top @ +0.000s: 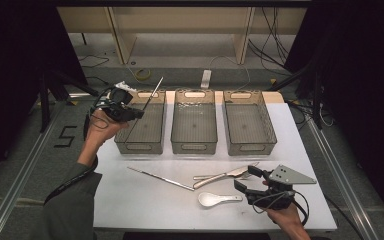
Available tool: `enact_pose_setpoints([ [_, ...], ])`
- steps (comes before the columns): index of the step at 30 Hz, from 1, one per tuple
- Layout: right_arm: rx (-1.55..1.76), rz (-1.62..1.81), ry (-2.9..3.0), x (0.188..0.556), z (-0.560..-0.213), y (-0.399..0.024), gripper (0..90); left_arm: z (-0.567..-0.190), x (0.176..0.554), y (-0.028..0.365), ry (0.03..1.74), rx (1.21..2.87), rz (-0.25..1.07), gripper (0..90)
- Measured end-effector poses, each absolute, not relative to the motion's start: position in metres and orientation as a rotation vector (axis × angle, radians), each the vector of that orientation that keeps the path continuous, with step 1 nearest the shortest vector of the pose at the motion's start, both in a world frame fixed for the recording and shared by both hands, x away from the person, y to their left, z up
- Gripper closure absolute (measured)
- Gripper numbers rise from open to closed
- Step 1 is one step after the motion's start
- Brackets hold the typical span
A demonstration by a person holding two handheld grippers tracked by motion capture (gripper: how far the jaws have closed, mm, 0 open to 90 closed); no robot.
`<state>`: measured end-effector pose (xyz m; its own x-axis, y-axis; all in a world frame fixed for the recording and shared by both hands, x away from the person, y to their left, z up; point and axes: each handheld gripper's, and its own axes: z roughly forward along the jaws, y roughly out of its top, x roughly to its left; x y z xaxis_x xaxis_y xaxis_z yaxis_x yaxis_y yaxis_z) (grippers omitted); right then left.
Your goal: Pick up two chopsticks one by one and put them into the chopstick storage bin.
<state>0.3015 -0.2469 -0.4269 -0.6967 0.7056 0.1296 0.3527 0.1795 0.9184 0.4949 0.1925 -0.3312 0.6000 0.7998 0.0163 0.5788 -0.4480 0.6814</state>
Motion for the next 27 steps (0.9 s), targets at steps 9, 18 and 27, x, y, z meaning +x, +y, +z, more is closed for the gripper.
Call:
enact_pose_setpoints([
  [9,1.004,1.525,2.139,0.302,-0.427,-0.247,29.3,-0.339,0.513,0.202,1.150,2.135,0.495,85.2],
  [18,1.003,1.528,2.142,0.302,-0.428,-0.247,29.3,-0.355,0.523,0.209,1.193,2.085,0.521,85.1],
  [27,1.002,1.528,2.146,0.302,-0.428,-0.247,29.3,-0.371,0.528,0.209,1.230,2.102,0.520,85.1],
])
